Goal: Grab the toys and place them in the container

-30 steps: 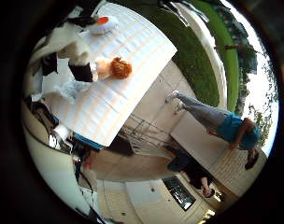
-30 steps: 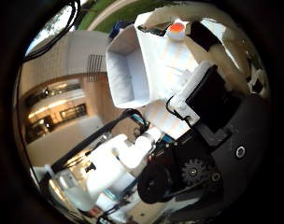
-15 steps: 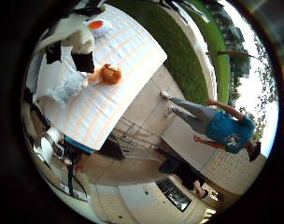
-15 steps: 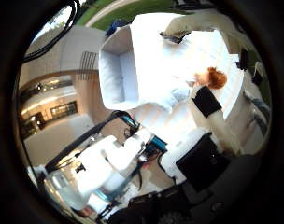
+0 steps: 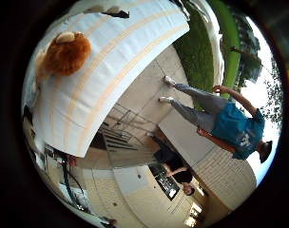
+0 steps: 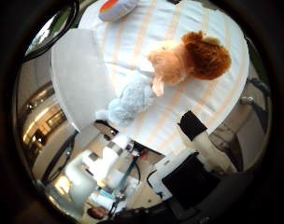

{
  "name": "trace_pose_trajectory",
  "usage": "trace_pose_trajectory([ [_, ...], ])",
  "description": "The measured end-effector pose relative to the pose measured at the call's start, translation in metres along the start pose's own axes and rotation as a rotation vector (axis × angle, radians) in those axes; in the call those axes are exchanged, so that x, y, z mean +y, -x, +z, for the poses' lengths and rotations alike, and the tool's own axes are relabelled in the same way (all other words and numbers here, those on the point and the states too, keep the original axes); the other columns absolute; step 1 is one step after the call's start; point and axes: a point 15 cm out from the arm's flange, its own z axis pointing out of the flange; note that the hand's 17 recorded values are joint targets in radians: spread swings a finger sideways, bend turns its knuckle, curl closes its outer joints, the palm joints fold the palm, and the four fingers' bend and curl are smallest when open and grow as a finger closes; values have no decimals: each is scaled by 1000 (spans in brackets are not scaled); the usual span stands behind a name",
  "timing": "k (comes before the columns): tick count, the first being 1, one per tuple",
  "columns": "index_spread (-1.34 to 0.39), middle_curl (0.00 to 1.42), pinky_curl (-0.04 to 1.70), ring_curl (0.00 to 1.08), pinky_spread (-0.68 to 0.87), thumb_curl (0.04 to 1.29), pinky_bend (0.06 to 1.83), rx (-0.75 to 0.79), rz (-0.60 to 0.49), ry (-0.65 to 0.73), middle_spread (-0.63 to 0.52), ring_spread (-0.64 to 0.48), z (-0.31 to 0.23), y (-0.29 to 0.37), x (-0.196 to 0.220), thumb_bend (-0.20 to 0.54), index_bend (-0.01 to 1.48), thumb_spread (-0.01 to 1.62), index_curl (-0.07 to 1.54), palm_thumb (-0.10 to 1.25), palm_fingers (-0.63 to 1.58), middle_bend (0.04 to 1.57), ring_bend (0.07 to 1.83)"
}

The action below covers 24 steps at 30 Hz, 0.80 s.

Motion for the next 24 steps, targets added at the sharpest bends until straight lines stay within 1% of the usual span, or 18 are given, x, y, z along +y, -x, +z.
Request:
trace_pose_trajectory([
  [2, -235, 397, 224, 339, 401, 365, 443, 16, 6, 34, 101, 257, 13, 0, -9, -35, 152, 1033, 245, 722, -94, 153, 306],
  [5, -231, 384, 222, 334, 402, 359, 422, 14, -1, 47, 102, 260, 26, 2, -17, -32, 149, 1027, 241, 725, -89, 155, 294],
  [9, -200, 379, 216, 328, 400, 356, 379, 28, -18, 82, 74, 255, 49, 12, -22, -27, 169, 1023, 248, 744, -25, 185, 267],
  [14, -136, 396, 206, 327, 379, 357, 357, 34, -32, 99, 2, 217, 65, 21, -23, -24, 187, 1016, 263, 768, 174, 238, 287],
  [15, -143, 415, 213, 349, 358, 360, 400, 38, -33, 94, -24, 192, 68, 23, -25, -18, 159, 1014, 257, 788, 342, 282, 359],
  [16, -147, 413, 200, 336, 353, 362, 399, 41, -32, 91, -33, 181, 69, 25, -26, -17, 147, 1016, 244, 795, 358, 279, 360],
  [18, -188, 469, 216, 411, 300, 367, 430, 44, -35, 87, -71, 152, 70, 27, -23, -19, 86, 1017, 208, 820, 537, 389, 582],
  [19, -213, 506, 219, 456, 281, 370, 435, 46, -33, 82, -91, 134, 70, 27, -22, -20, 67, 1015, 180, 832, 586, 462, 707],
  [20, -234, 533, 221, 494, 279, 372, 437, 50, -32, 76, -103, 124, 68, 27, -21, -19, 65, 1019, 163, 837, 626, 511, 797],
  [21, -284, 594, 236, 570, 266, 376, 488, 56, -30, 64, -135, 96, 64, 26, -18, -21, 74, 1022, 113, 848, 675, 604, 983],
  [22, -298, 615, 238, 592, 263, 378, 501, 62, -28, 51, -145, 84, 60, 25, -16, -21, 93, 1023, 100, 852, 689, 633, 1030],
  [24, -361, 695, 273, 671, 258, 385, 634, 74, -18, 28, -186, 44, 49, 24, -7, -22, 177, 1024, 64, 864, 801, 728, 1170],
])
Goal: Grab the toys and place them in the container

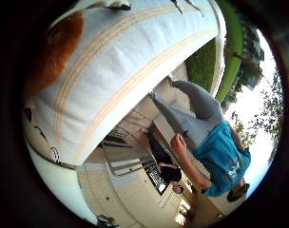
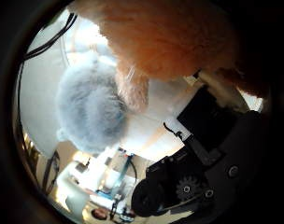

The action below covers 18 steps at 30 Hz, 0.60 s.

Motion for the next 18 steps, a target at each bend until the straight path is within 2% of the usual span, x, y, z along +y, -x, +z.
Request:
trace_pose_trajectory([
  [2, -410, 748, 313, 706, 259, 393, 774, 8, 16, -29, -213, 16, -11, -4, 13, -22, 206, 1023, 36, 875, 864, 769, 1220],
  [3, -462, 799, 367, 736, 253, 399, 921, 14, 23, -46, -236, -7, -20, -7, 23, -23, 238, 1026, 13, 884, 919, 801, 1249],
  [9, -635, 961, 566, 798, 217, 442, 1298, 65, 74, -144, -285, -62, -72, -7, 75, -8, 343, 1045, -22, 958, 1001, 948, 1276],
  [13, -735, 1031, 653, 822, 191, 465, 1381, 46, 84, -214, -294, -83, -108, 13, 112, -12, 447, 1089, -16, 977, 984, 995, 1295],
  [18, -843, 1098, 734, 845, 164, 486, 1433, -119, 19, -247, -301, -100, -135, 79, 148, -14, 560, 1151, -16, 988, 936, 1034, 1330],
])
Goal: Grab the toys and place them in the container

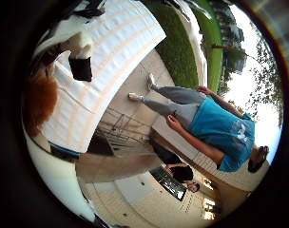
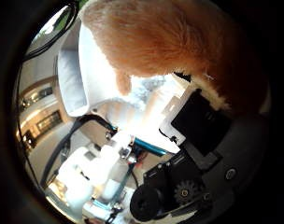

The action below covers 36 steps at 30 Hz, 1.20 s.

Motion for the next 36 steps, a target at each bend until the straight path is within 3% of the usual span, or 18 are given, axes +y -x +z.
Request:
trace_pose_trajectory([
  [6, -944, 1155, 802, 862, 147, 510, 1475, -63, -156, -181, -305, -111, -81, 101, -6, -11, 670, 1183, -16, 996, 899, 1055, 1366],
  [12, -1012, 1186, 849, 871, 136, 541, 1493, -160, -192, -281, -305, -116, -135, 190, -39, -13, 754, 1176, -15, 1021, 886, 1079, 1388],
  [15, -1034, 1194, 864, 873, 132, 551, 1496, -187, -194, -264, -304, -120, -141, 224, -67, -15, 781, 1173, -16, 1022, 879, 1086, 1393],
  [17, -1043, 1197, 871, 874, 130, 557, 1497, -192, -156, -285, -304, -121, -138, 248, -121, -14, 793, 1172, -16, 1026, 875, 1090, 1396],
  [19, -1052, 1200, 879, 876, 128, 560, 1498, -191, -138, -306, -303, -123, -136, 248, -138, -19, 806, 1176, -16, 1017, 869, 1094, 1398],
  [24, -1016, 1178, 902, 849, 135, 525, 1419, -190, -89, -356, -293, -97, -112, 246, -189, -36, 890, 1217, 6, 891, 819, 1053, 1388],
  [27, -866, 1093, 865, 778, 183, 503, 1353, -201, -72, -304, -255, -43, -76, 248, -203, -34, 920, 1225, 26, 852, 730, 914, 1246],
  [28, -761, 1049, 873, 770, 203, 493, 1327, -205, -68, -284, -239, -20, -66, 247, -207, -34, 930, 1229, 46, 834, 547, 798, 1183],
  [30, -568, 927, 870, 743, 253, 482, 1194, -212, -73, -242, -170, 66, -50, 246, -211, -39, 891, 1218, 80, 806, -75, 519, 1008],
  [33, -469, 731, 696, 525, 334, 470, 992, -208, -115, -181, -56, 185, -33, 246, -211, -31, 719, 1185, 68, 791, -278, 280, 683],
  [36, -467, 622, 609, 431, 383, 471, 884, -216, -195, -168, 12, 249, -30, 244, -205, -21, 554, 1156, 58, 817, -251, 145, 554],
])
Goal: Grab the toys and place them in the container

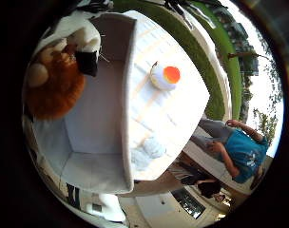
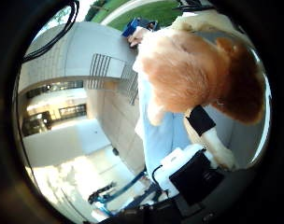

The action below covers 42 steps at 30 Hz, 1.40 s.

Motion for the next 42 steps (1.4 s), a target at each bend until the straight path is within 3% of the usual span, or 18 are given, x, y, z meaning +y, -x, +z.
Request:
trace_pose_trajectory([
  [7, -469, 416, 495, 354, 462, 468, 778, 7, -52, -63, 96, 308, -55, -18, 47, -26, 304, 1102, 94, 839, -122, 107, 442],
  [15, -433, 348, 425, 336, 476, 465, 685, 37, -5, -84, 53, 288, -108, -66, 150, -27, 214, 1086, 157, 846, -22, 161, 406],
  [17, -424, 339, 409, 333, 475, 465, 666, 81, 42, -56, 48, 279, -115, -101, 196, -27, 191, 1084, 173, 847, -11, 162, 401],
  [23, -412, 327, 380, 329, 468, 459, 647, 65, 81, 28, 42, 273, -80, -117, 252, -29, 171, 1085, 194, 838, -1, 168, 395],
  [31, -397, 321, 342, 327, 451, 456, 607, 45, 182, 11, 35, 265, -53, -178, 304, -27, 165, 1094, 215, 829, 19, 175, 398],
  [42, -364, 319, 307, 328, 440, 449, 570, -20, 170, 63, 34, 258, -5, -208, 305, -29, 163, 1098, 229, 819, 36, 175, 402],
])
